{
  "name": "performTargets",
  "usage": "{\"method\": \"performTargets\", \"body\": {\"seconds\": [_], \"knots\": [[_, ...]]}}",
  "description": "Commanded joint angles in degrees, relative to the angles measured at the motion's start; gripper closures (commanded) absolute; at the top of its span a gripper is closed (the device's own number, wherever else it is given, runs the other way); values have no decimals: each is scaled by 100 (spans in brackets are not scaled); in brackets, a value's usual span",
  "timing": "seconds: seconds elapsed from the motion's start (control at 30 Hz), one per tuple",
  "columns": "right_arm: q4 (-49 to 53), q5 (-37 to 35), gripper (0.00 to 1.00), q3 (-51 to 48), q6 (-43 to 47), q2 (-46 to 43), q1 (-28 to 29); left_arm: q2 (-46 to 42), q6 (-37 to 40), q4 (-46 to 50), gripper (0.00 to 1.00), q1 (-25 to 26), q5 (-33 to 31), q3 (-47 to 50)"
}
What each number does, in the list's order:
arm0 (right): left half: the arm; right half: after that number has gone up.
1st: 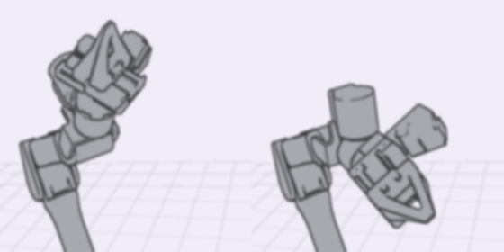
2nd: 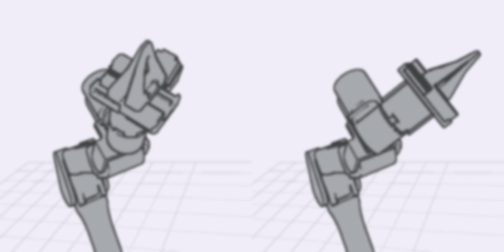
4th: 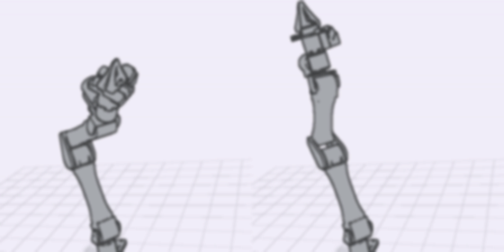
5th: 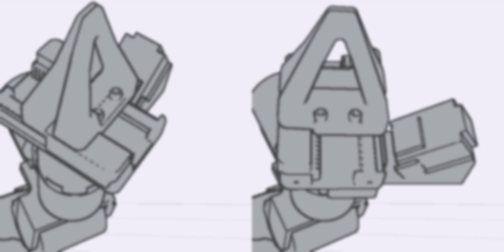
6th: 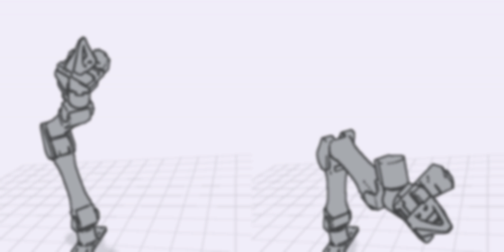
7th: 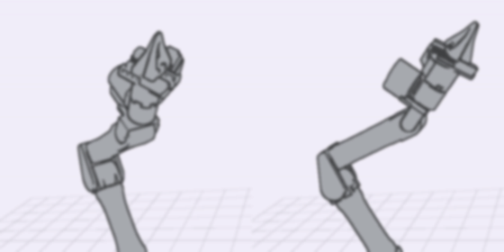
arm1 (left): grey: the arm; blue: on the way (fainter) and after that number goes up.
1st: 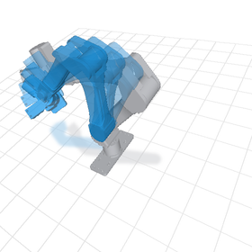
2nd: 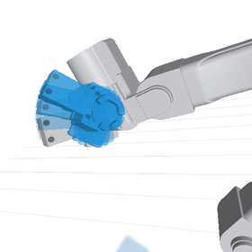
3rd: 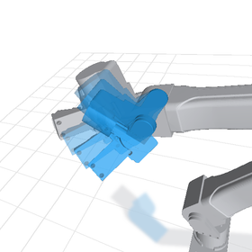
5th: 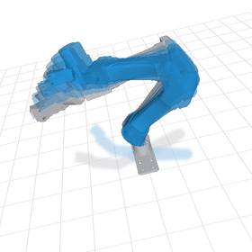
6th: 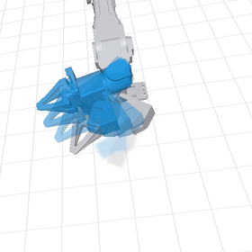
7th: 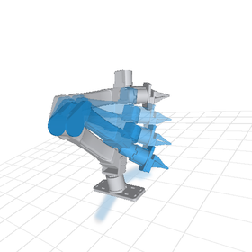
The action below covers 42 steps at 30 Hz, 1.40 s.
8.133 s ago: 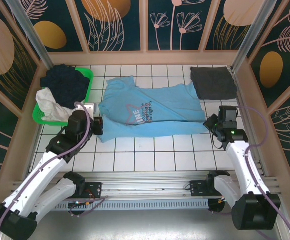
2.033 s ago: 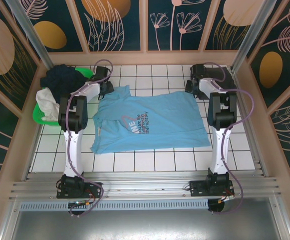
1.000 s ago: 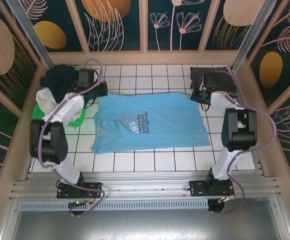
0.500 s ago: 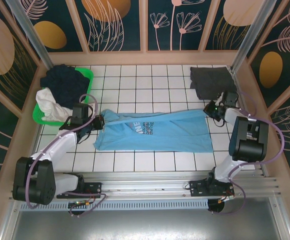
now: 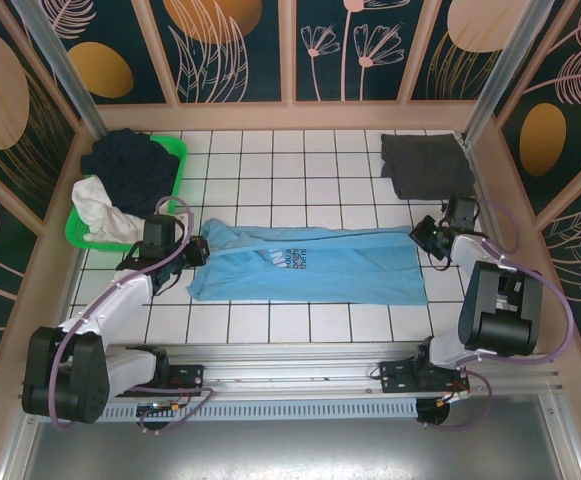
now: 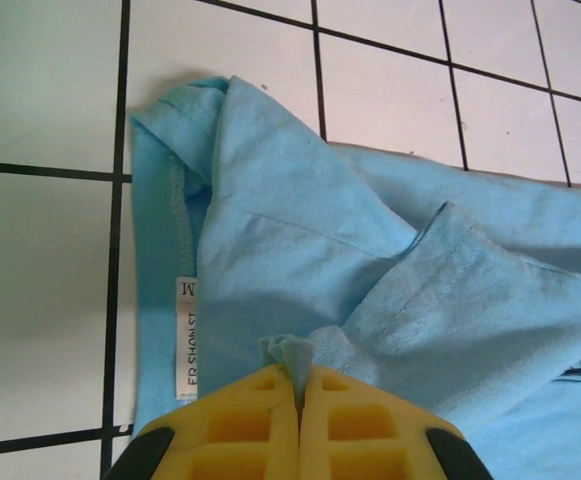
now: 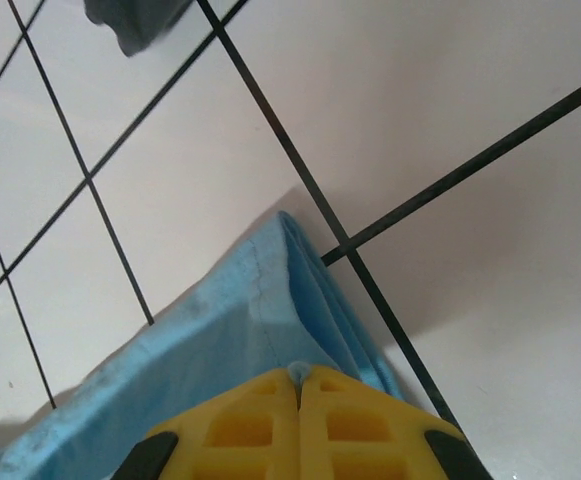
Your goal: Fold and stack the t-shirts
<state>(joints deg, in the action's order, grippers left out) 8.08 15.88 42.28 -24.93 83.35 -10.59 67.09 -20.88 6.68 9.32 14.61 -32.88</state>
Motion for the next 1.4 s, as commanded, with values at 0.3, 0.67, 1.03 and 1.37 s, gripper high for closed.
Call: {"method": "performTargets", "body": {"seconds": [0.3, 0.67, 1.03, 1.37], "knots": [[-87, -705, 74, -1197, -855, -1594, 4, -429, -211, -132, 100, 91, 142, 518], [308, -764, 66, -880, -773, -1090, 560, -663, -421, -263, 100, 204, 231, 730], [963, -1808, 66, -765, -781, -700, 1108, -396, -452, -374, 100, 287, 184, 647], [732, -1702, 67, -673, -741, -316, 1175, -278, -416, -419, 100, 285, 160, 610]]}}
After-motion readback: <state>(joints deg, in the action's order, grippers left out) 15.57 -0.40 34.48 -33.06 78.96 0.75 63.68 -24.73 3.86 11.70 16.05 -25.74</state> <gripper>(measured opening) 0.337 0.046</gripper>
